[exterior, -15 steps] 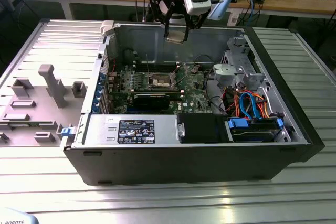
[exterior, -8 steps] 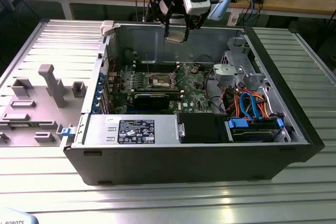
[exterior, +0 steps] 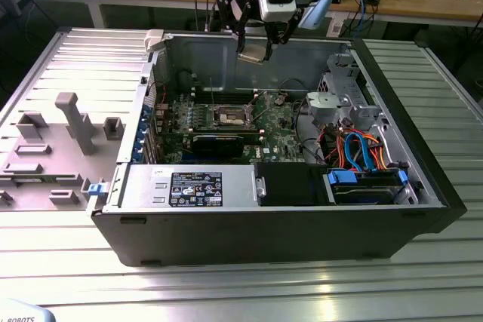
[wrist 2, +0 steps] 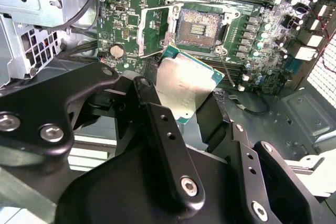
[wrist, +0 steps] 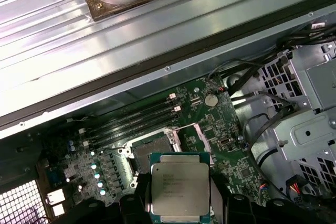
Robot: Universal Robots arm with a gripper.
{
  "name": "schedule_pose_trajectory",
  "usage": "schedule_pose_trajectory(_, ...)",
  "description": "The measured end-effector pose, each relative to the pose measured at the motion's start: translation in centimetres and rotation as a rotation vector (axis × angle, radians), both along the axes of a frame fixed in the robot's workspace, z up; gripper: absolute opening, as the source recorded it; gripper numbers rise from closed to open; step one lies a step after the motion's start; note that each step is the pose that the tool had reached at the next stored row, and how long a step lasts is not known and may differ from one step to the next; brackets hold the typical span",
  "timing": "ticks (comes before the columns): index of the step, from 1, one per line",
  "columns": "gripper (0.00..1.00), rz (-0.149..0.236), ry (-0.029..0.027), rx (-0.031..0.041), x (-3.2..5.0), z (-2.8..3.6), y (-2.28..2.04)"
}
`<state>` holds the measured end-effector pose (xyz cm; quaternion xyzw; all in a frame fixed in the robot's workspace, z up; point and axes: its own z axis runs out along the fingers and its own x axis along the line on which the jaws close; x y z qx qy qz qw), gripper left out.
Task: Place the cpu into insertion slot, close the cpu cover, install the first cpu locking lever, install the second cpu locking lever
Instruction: 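Place the cpu into insertion slot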
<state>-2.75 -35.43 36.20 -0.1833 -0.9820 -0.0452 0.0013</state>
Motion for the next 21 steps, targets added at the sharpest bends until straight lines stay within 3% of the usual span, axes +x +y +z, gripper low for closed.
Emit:
schedule_pose_trajectory(7,0.54,-0.02,0.0,0.0,0.0,-0.01,0.0)
schedule_pose_trajectory(9,0.54,-0.047,0.0,0.0002,0.0,-0.05,0.0)
schedule_pose_trajectory(13,0.54,-0.147,0.0001,-0.0001,0.0,-0.16,0.0)
schedule_pose_trajectory(15,0.54,-0.167,0.0001,-0.0001,0.0,-0.17,0.0)
schedule_pose_trajectory(21,0.54,-0.17,0.0,0.0,0.0,-0.17,0.0)
